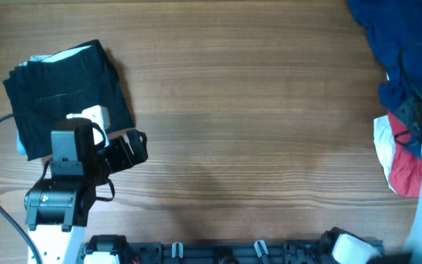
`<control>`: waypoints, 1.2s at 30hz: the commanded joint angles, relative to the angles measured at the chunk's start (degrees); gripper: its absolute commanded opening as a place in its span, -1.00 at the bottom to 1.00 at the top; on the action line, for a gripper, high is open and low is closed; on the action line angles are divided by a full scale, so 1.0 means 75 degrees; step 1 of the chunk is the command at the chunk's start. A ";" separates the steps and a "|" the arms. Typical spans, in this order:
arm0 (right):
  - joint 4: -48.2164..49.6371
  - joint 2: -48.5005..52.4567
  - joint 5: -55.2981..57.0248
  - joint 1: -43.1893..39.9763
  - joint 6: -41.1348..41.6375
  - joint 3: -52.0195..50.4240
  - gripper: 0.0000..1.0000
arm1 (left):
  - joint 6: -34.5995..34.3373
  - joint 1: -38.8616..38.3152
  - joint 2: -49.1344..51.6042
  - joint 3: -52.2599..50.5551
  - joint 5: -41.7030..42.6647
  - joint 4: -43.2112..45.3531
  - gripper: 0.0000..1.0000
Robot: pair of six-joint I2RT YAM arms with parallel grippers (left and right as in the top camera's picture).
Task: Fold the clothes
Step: 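Drag the blue shirt leftward out of the pile with the right gripper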
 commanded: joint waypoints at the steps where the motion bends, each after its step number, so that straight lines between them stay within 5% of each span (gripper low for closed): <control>1: -0.0478 -0.1702 -0.1116 0.0886 -0.1172 0.0192 -0.91 | -0.0064 -0.0032 -0.0009 0.0149 0.0085 0.0003 1.00; 6: -0.1425 -0.2556 -0.2509 0.3416 -0.2556 0.0189 -0.92 | -0.0067 -0.0032 -0.0009 0.0149 0.0087 0.0003 0.99; 11: -0.0956 -0.1343 -0.3768 0.5514 -0.3031 0.0187 -0.91 | -0.0067 -0.0032 -0.0009 0.0149 0.0085 0.0006 0.99; 16: 0.1702 0.0892 -0.3797 0.7076 -0.1988 0.0187 -0.92 | -0.0067 -0.0032 -0.0009 0.0149 0.0087 0.0055 0.99; 18: 0.4194 0.1958 -0.3905 0.7755 -0.0906 0.0187 -0.91 | -0.0067 -0.0032 -0.0009 0.0149 0.0085 0.0055 0.99; 21: 0.5922 0.2722 -0.4025 0.8282 -0.0842 0.0189 -0.85 | -0.0067 -0.0032 -0.0009 0.0149 0.0087 0.0055 1.00; 22: 0.5907 0.2876 -0.3587 0.8303 -0.0746 0.0189 -0.56 | -0.0067 -0.0032 -0.0009 0.0149 0.0087 0.0055 1.00; 23: 0.5531 0.2900 -0.2920 0.8236 -0.0539 0.0189 -0.49 | -0.0067 -0.0032 -0.0009 0.0149 0.0087 0.0055 0.99; 25: 0.4526 0.2713 -0.1585 0.7903 -0.0458 0.0189 0.18 | -0.0067 -0.0032 -0.0009 0.0149 0.0087 0.0058 0.99; 26: 0.3981 0.2454 -0.0965 0.7667 -0.0254 0.0192 0.29 | -0.0067 -0.0032 -0.0009 0.0149 0.0087 0.0061 0.99; 30: 0.1760 0.0965 0.1230 0.6242 0.1172 0.0195 0.42 | -0.0070 -0.0032 -0.0009 0.0149 0.0090 0.0294 1.00; 33: -0.0169 0.0399 0.1265 0.4307 0.1853 0.0192 0.40 | -0.0073 -0.0035 0.0122 0.0149 0.0466 0.0440 1.00; 36: -0.0641 0.0597 0.0224 0.2331 0.1475 -0.0224 0.39 | -0.0076 -0.0035 0.0918 0.0149 0.1221 0.0530 0.99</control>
